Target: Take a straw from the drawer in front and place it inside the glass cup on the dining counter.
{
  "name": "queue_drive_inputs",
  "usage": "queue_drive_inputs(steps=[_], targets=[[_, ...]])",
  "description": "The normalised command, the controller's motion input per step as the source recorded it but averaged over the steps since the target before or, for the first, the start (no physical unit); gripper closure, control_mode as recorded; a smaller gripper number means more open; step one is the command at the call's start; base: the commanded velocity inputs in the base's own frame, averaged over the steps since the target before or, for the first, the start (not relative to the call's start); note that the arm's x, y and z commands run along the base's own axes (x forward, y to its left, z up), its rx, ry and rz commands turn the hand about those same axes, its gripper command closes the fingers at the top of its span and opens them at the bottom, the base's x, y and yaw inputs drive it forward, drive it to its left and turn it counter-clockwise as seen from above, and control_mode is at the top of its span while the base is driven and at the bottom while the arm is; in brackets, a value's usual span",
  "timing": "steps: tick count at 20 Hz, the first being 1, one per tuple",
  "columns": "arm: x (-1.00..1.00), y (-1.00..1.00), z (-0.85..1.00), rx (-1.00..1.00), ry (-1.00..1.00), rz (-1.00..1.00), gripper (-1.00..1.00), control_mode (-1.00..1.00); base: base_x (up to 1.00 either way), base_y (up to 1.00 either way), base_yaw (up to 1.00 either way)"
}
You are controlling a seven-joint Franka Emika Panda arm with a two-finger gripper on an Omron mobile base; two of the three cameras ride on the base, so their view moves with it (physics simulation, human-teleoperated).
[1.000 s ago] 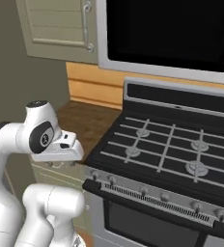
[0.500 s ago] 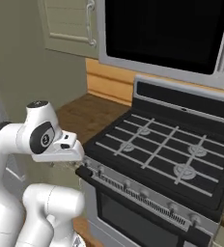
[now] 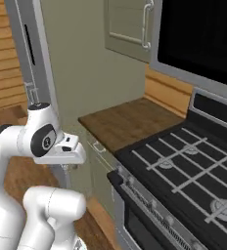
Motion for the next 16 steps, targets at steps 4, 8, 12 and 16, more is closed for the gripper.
queue_drive_inputs(steps=[4, 8, 12, 16], targets=[[0.0, 0.0, 0.0, 0.0, 0.0, 0.0, -1.0, 1.0, -0.16, -0.32, 0.67], [0.0, 0.0, 0.0, 0.0, 0.0, 0.0, -1.0, 1.0, -0.17, -0.43, 0.62], [0.0, 0.0, 0.0, 0.0, 0.0, 0.0, -1.0, 1.0, -0.14, -0.47, 0.59], [0.0, -0.15, -0.14, 0.01, 0.0, 0.21, -1.0, -1.0, -0.06, -0.23, 0.28]])
